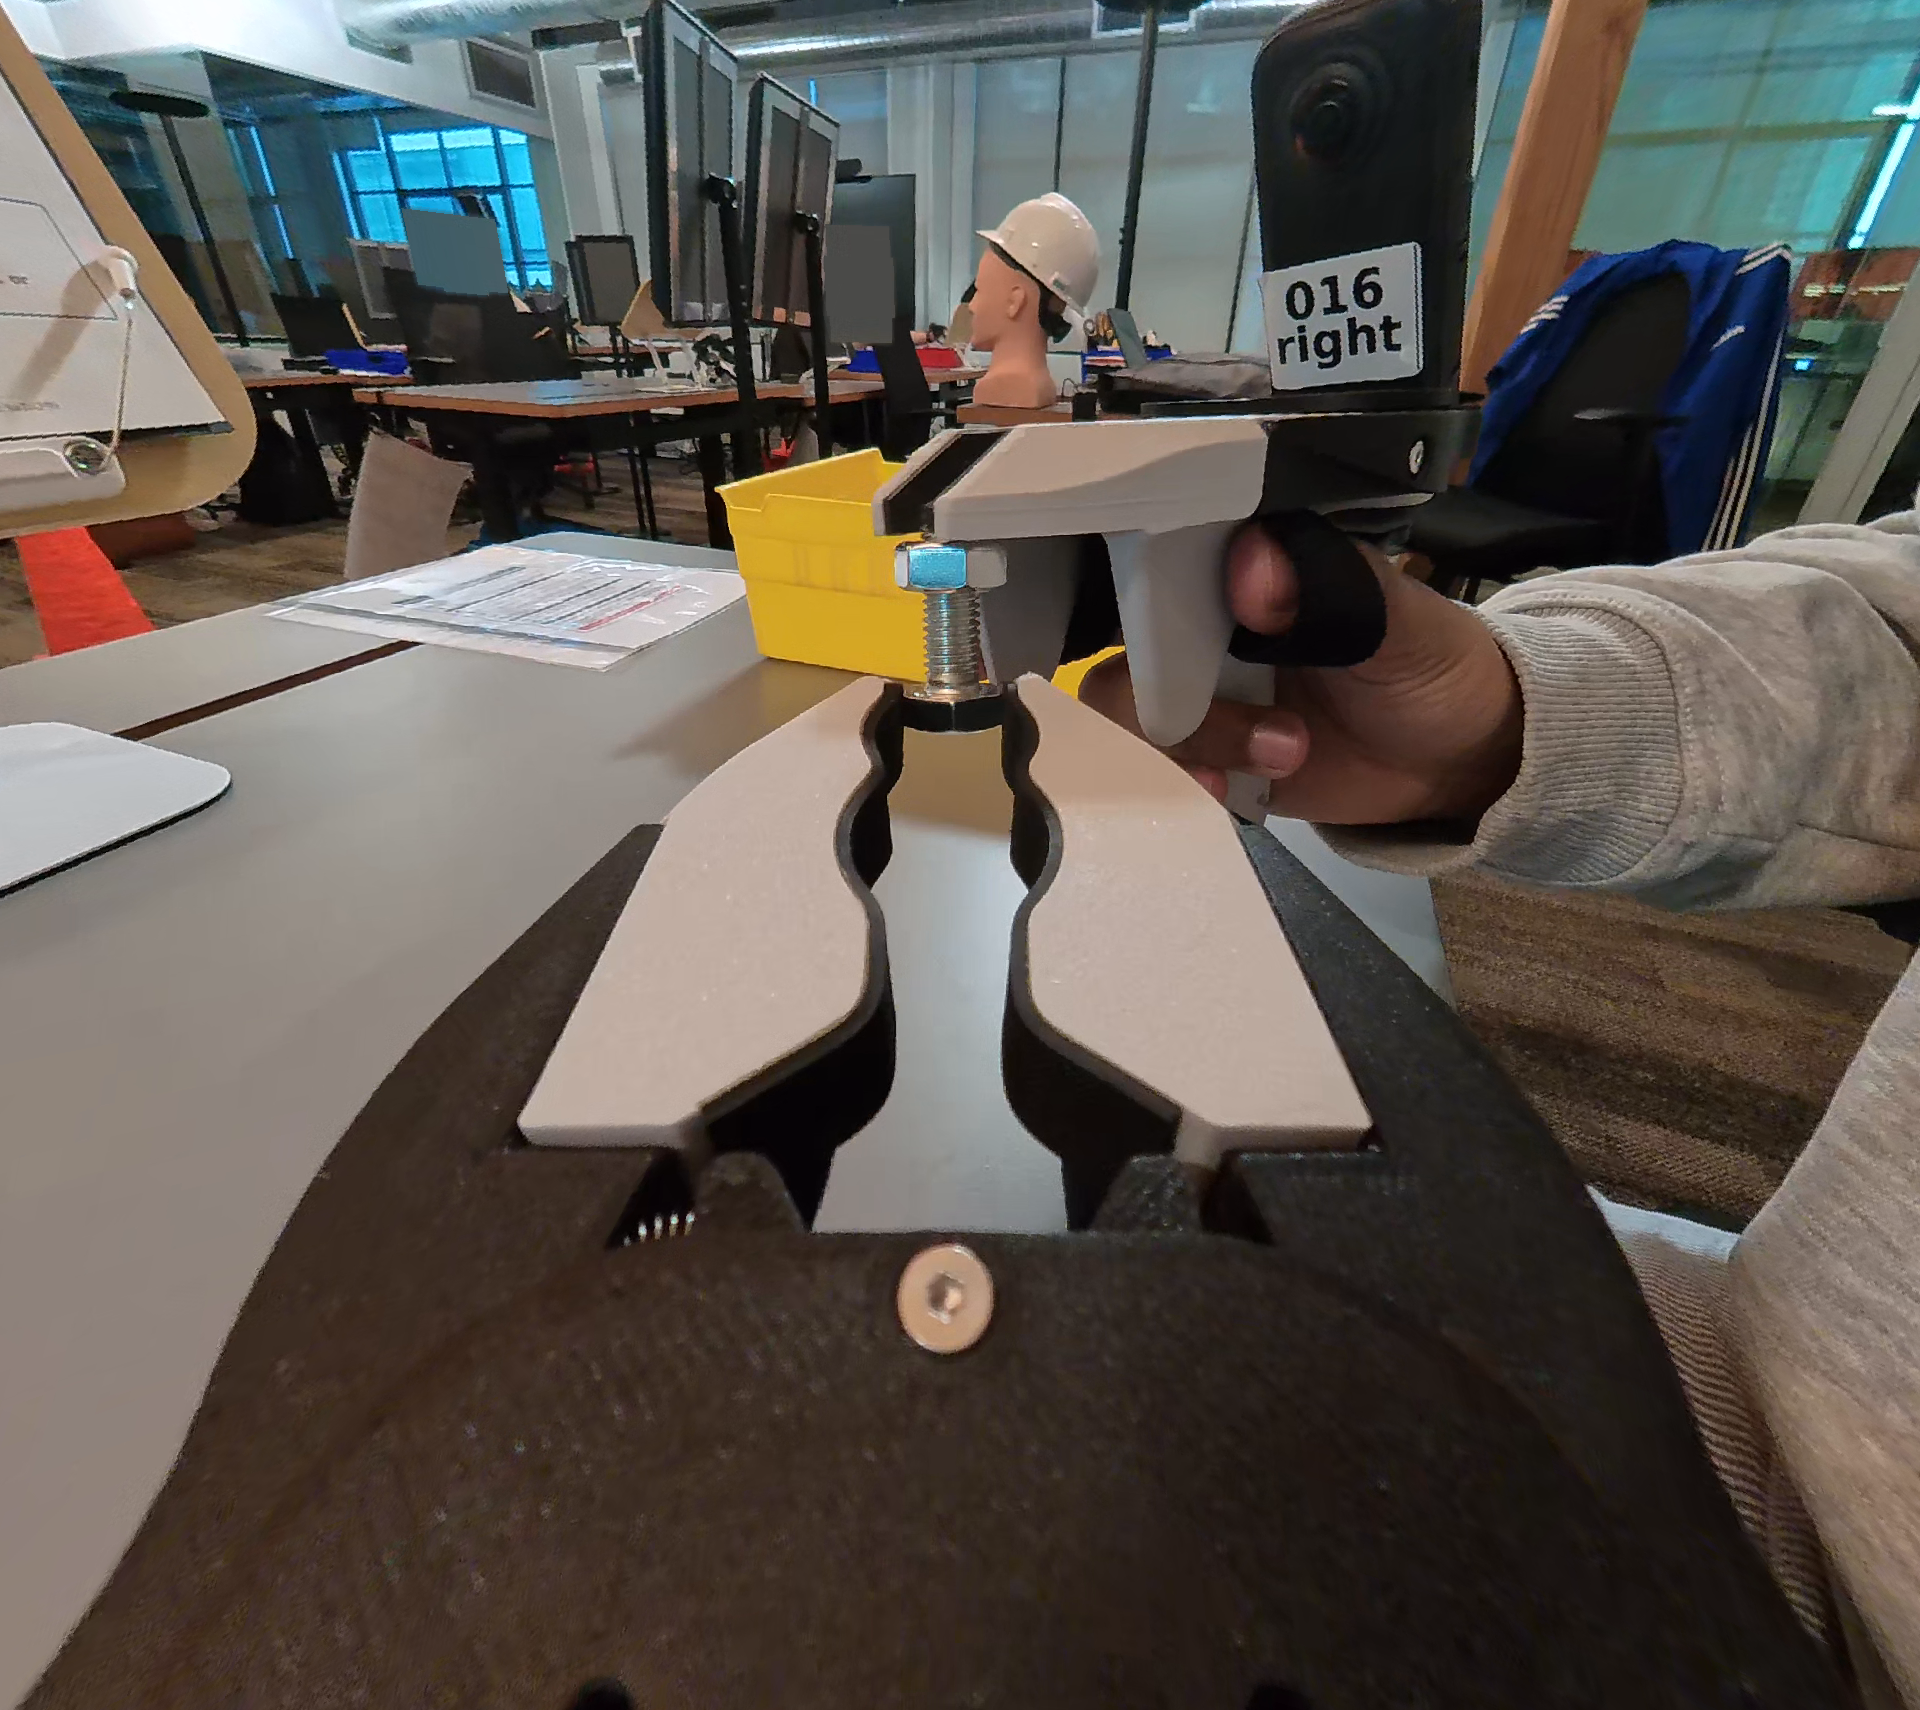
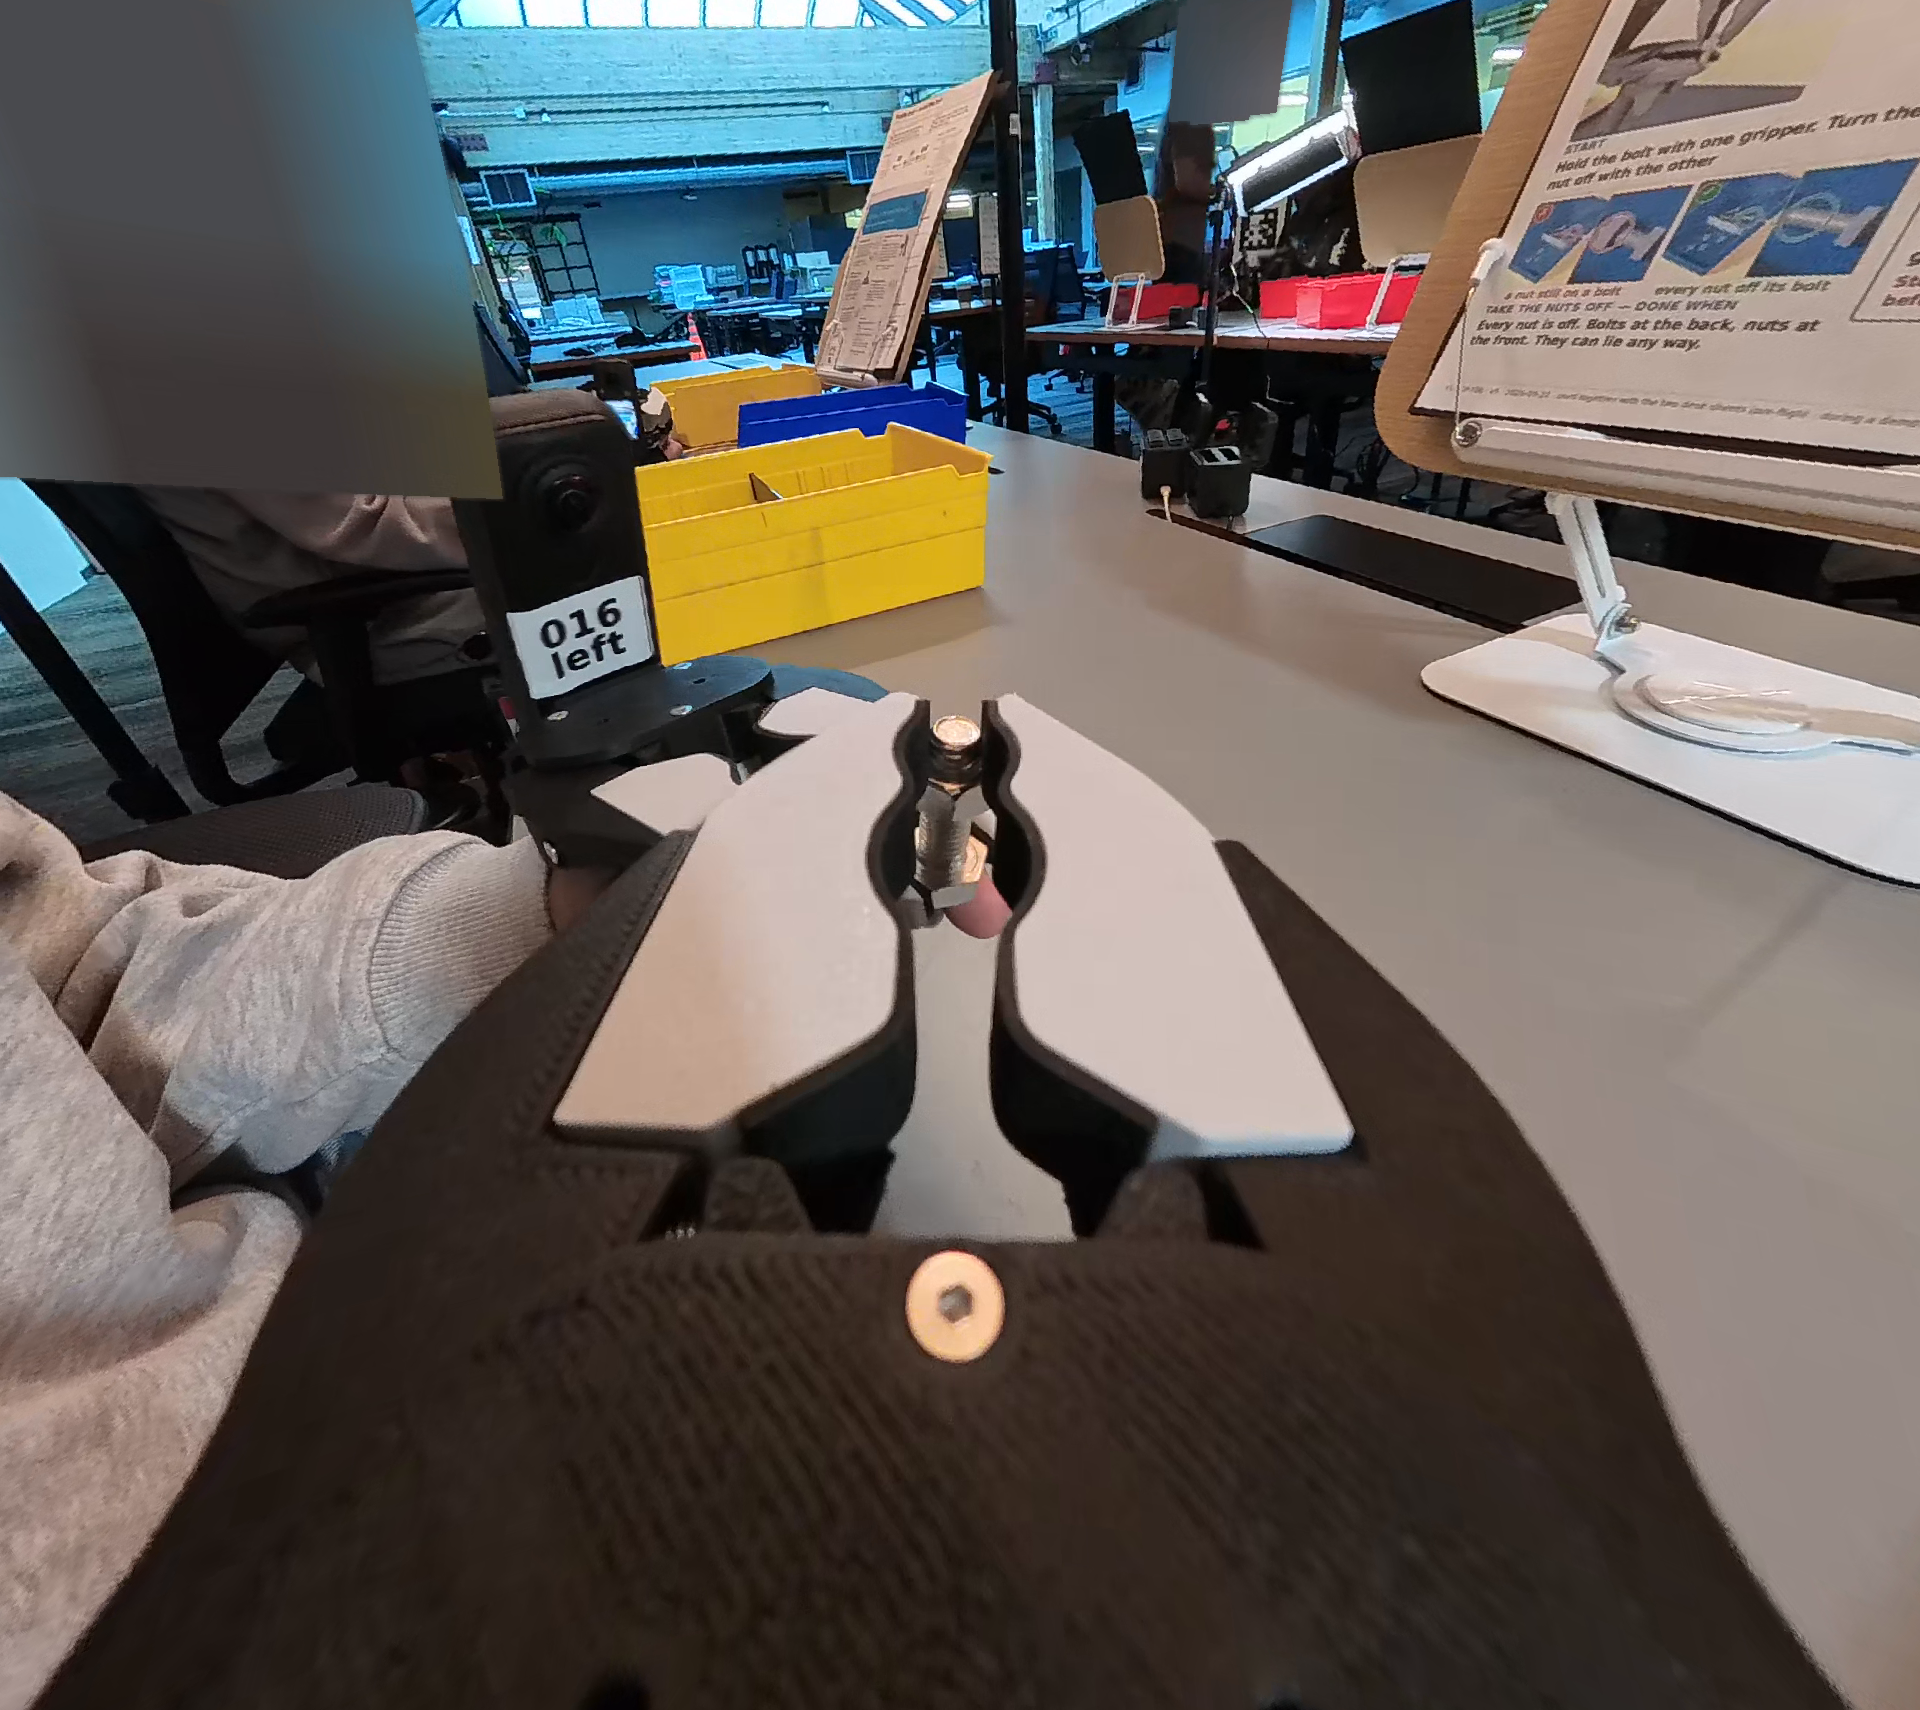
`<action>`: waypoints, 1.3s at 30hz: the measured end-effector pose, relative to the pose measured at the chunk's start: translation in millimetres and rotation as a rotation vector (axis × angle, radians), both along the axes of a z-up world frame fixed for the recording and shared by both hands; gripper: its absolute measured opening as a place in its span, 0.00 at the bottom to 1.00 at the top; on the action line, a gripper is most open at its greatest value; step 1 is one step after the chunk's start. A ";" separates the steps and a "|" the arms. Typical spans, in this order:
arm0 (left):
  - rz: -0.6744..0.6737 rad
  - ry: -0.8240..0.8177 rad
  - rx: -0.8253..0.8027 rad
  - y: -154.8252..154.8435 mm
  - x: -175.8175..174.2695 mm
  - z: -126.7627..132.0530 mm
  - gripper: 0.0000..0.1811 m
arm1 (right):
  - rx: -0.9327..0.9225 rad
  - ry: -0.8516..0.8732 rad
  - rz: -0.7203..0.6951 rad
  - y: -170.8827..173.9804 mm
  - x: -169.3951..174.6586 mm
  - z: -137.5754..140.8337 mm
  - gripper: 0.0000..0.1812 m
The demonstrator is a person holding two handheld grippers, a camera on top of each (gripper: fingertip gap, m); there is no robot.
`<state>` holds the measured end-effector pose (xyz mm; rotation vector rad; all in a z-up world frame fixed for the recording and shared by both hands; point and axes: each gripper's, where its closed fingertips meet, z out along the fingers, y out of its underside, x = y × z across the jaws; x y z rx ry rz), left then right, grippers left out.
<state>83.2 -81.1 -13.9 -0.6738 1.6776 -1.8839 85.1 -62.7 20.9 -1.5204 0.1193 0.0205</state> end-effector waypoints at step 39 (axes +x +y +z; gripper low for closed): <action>0.080 0.031 -0.057 17.2 10.8 2.8 0.11 | 0.021 -0.049 -0.003 4.2 -2.0 -2.6 0.17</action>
